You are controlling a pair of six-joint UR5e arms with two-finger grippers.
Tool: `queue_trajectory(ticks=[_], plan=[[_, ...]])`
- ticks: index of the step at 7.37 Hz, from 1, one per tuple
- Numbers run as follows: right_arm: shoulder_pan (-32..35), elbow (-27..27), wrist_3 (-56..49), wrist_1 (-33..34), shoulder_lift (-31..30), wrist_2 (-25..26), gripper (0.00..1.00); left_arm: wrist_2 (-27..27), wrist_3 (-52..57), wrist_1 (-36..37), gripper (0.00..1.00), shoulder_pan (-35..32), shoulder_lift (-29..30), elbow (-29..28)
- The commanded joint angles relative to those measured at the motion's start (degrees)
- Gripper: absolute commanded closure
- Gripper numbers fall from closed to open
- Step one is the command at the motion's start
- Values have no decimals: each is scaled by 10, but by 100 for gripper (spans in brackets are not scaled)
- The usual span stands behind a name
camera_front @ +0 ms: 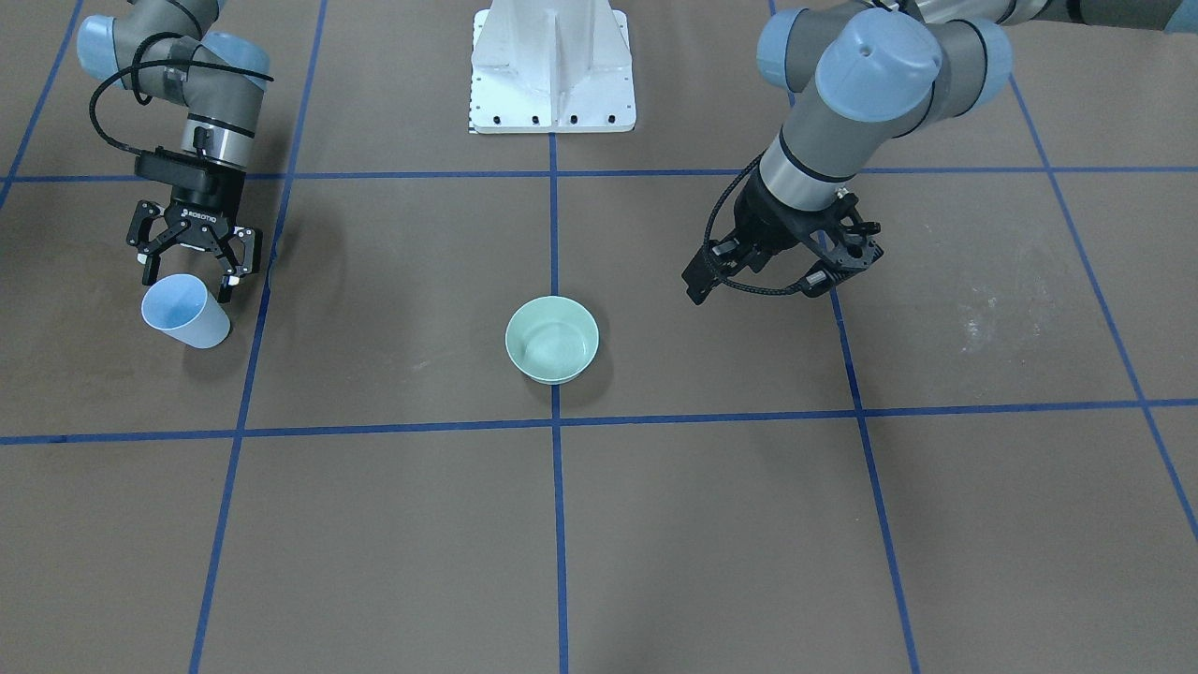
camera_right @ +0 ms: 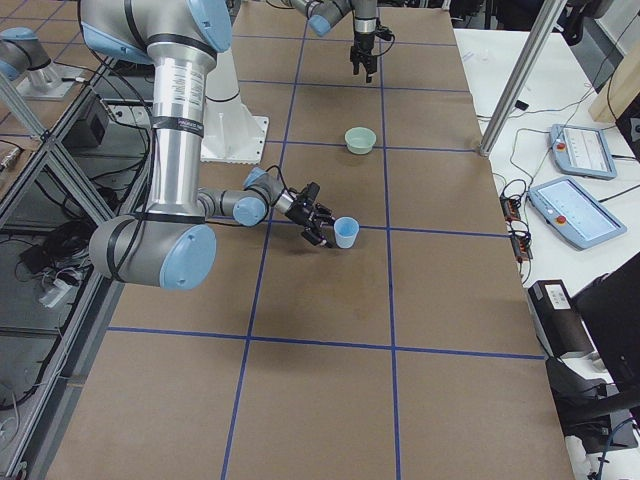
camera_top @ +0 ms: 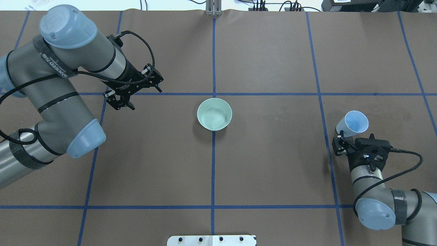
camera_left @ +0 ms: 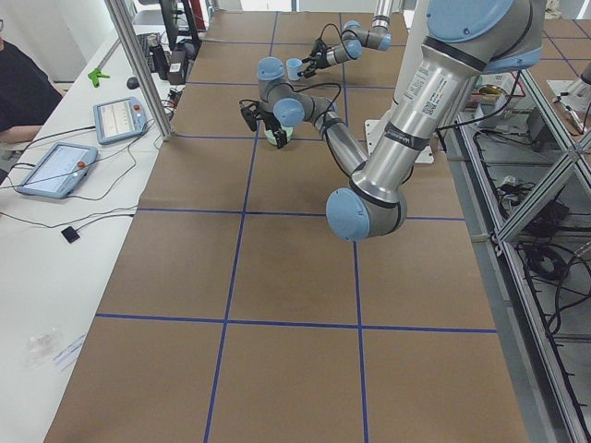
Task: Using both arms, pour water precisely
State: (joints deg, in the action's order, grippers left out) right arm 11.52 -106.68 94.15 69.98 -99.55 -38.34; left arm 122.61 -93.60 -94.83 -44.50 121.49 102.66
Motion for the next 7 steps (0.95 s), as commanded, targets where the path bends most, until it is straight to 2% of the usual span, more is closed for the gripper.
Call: queue_trajectory(ticks=[1,7], plan=[[7,7,-6,-24,1,-1,1,0,0,1,0,0,0,0],[24,30,-31,-39,23,-3,1,0,0,1,0,0,0,0]])
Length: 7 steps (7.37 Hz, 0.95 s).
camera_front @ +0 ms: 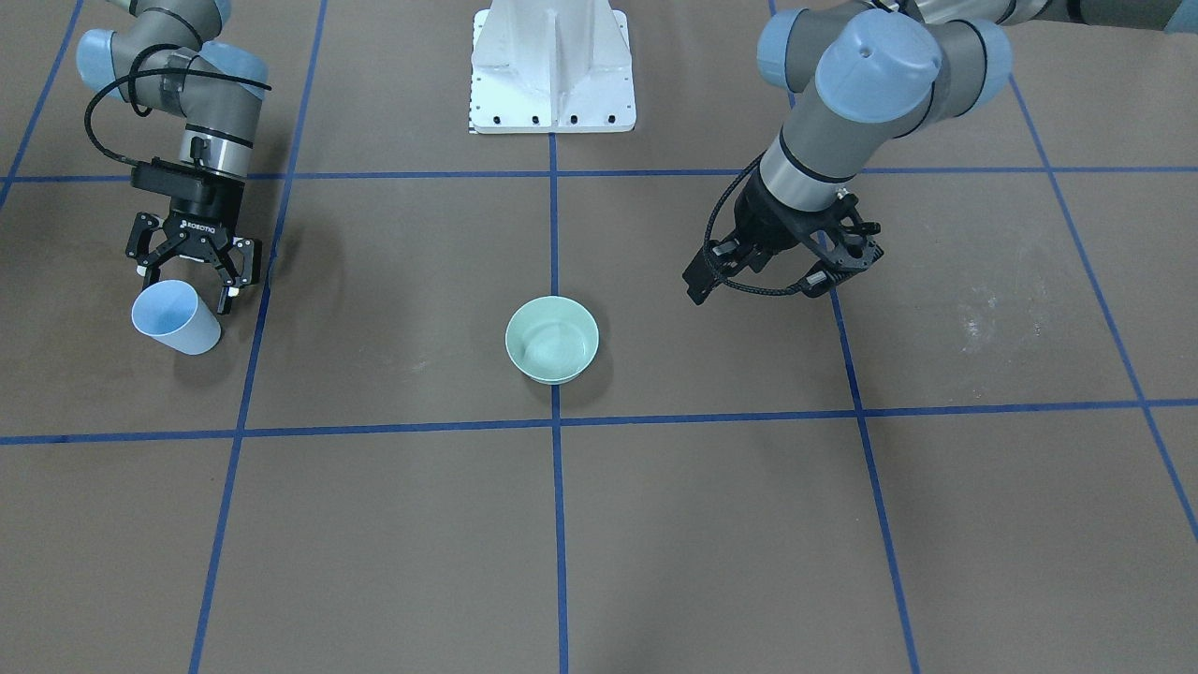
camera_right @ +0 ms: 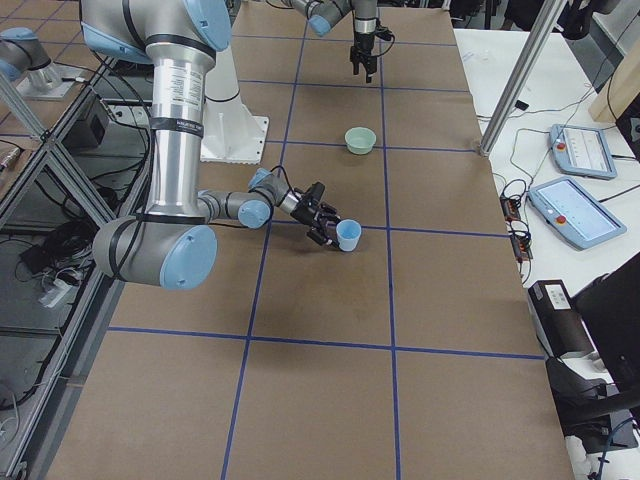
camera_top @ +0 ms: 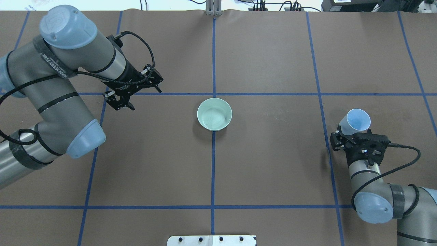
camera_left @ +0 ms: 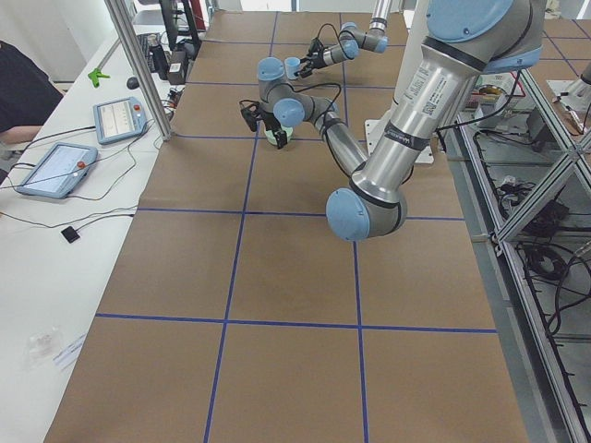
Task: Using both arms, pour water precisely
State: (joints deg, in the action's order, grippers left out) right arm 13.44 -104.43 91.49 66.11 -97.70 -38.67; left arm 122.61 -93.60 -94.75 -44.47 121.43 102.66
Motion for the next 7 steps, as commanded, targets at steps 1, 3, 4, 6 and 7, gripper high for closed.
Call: queue_trajectory(ticks=[1,3,4,6,7], plan=[[11,15,-5,-1,4,0,1,0,-1,0,0,0,0,0],[18,24,-7,-17,4,-1,1,0,-1,0,0,0,0,0],[24,40,-26,-41,5,-1,1,0,-1,0,0,0,0,0],[36,97,-47,-83,43,-1,1,0,-1,0,0,1,0,0],[43,108,-60,-102,48,-2,1,0,-1,0,0,1,0,0]])
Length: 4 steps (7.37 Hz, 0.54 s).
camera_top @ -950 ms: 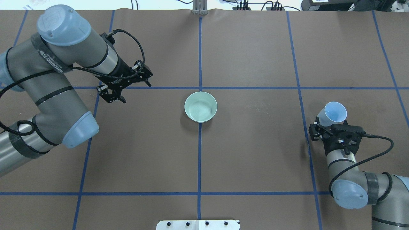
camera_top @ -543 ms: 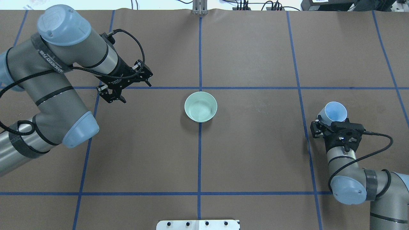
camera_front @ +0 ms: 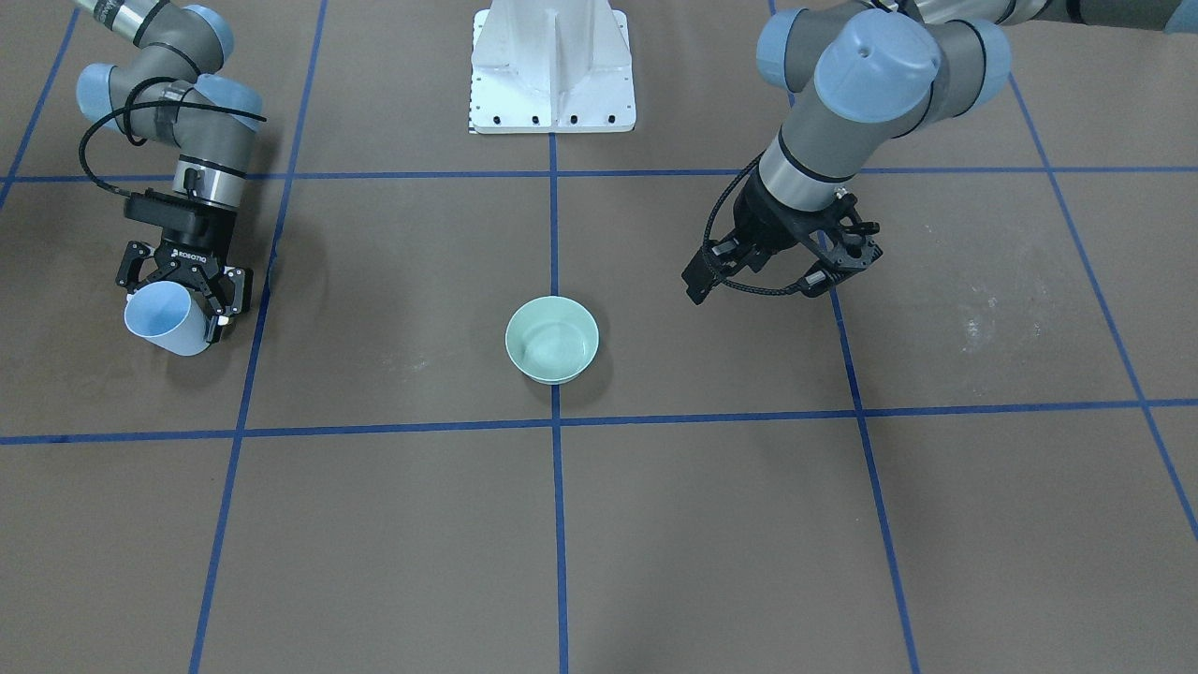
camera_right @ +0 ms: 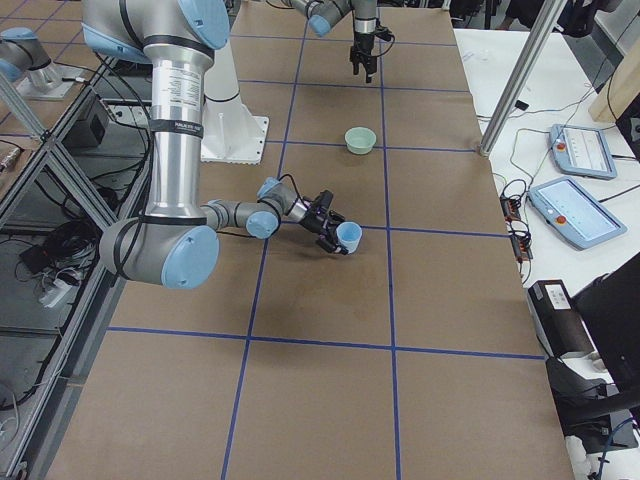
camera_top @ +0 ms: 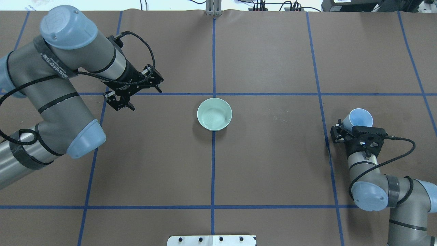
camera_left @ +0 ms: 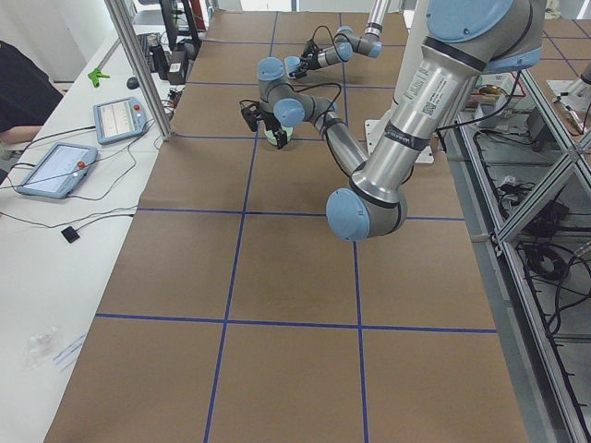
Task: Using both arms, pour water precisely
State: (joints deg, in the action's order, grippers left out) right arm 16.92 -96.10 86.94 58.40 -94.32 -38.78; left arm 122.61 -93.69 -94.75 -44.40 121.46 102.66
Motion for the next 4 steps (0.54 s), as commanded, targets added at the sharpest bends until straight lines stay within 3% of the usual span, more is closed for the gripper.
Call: queue_trajectory(ticks=[1,2,3,4], plan=[[14,25,-41,-55,13,-6,7,0,0,0,0,0,0,1],[19,26,-60,-100,8,-7,45,1,0,0,0,0,1,1],[23,30,-83,-128,8,-9,62,1,-1,0,0,0,1,1],[29,29,-86,-138,7,-9,98,1,-1,0,0,0,0,1]])
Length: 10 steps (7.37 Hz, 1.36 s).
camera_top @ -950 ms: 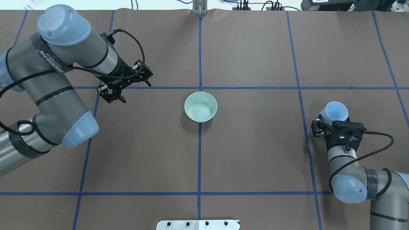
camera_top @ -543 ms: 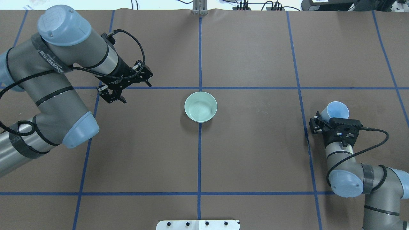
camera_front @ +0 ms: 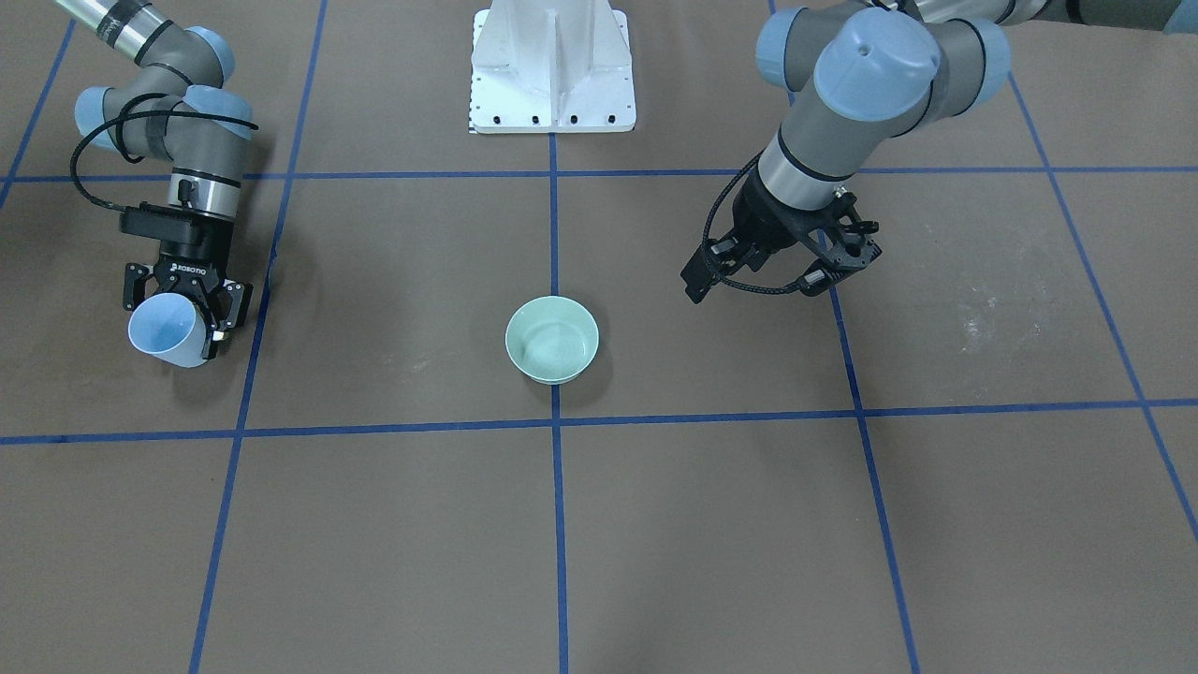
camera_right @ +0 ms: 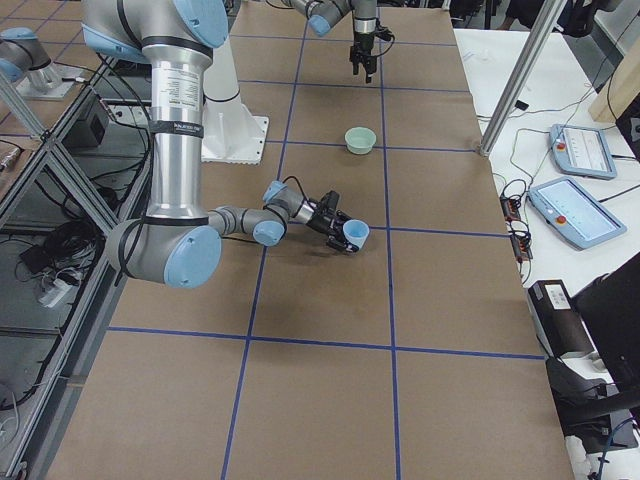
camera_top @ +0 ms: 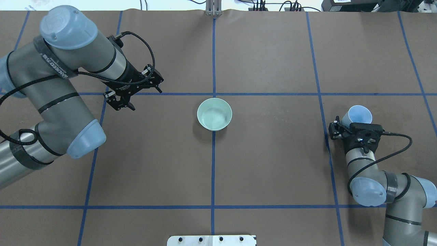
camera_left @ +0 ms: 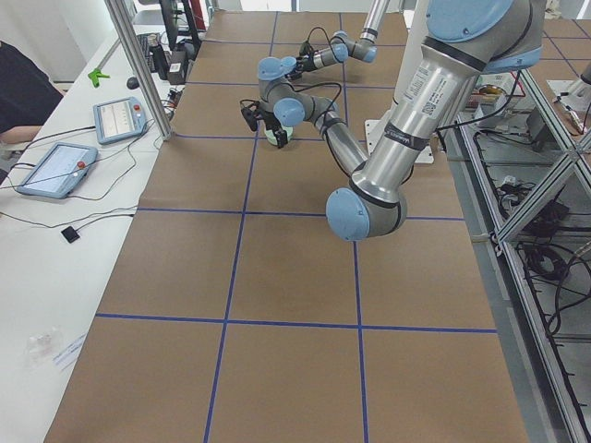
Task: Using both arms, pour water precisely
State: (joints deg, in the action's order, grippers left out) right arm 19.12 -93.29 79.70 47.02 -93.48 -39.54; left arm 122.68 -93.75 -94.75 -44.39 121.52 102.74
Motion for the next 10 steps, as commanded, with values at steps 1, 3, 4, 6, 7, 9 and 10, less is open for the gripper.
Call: queue_trajectory(ticks=[1,3,4,6,7,9,10], plan=[[13,-3,-23,-27,0,-4,100,0,0,-1,0,1,-1,0],[61,-46,-81,-28,-1,-57,100,0,1,-1,0,2,-1,4],[96,-78,-123,-28,-1,-122,100,0,2,-1,0,1,2,8],[124,-115,-238,-46,28,-196,100,1,129,6,0,-17,-25,35],[138,-115,-334,-84,69,-227,100,4,165,5,0,-36,-38,37],[142,-115,-402,-106,110,-295,100,7,276,5,0,-75,-72,40],[144,-113,-437,-103,155,-357,100,8,316,5,0,-90,-86,41]])
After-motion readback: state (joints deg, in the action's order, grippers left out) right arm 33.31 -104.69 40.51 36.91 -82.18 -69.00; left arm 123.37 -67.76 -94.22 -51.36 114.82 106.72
